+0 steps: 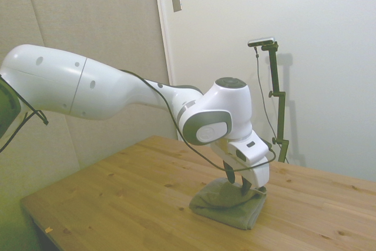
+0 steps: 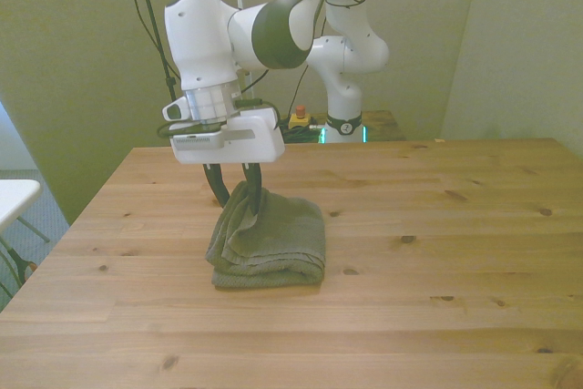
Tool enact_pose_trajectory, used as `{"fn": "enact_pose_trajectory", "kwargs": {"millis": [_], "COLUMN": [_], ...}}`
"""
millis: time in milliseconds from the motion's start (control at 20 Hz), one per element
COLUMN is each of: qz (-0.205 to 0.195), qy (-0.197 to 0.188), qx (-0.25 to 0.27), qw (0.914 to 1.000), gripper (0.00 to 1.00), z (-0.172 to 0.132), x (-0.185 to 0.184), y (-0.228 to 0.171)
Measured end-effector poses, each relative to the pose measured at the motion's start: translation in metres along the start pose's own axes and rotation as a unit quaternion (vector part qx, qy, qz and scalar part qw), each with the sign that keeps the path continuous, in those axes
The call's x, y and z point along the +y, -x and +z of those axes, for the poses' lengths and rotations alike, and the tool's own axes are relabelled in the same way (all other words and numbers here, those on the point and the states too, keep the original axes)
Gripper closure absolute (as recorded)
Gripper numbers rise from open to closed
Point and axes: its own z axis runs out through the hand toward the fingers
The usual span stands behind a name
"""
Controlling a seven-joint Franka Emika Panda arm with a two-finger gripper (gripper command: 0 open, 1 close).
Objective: Fold the towel
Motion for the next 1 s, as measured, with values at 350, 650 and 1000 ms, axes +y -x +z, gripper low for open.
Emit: {"fn": "enact_pose_trajectory", "kwargs": {"millis": [350, 650, 1000], "qz": [-0.048, -0.095, -0.128], "qy": [0.053, 0.058, 0.023], "qx": [0.078, 0.082, -0.022], "qw": [0.9944, 0.9904, 0.9913], "gripper": [0.00, 0.00, 0.00], "z": [-0.047, -0.024, 0.014], "x": [-0.054, -0.107, -0.120], "y": [0.067, 0.152, 0.221]}}
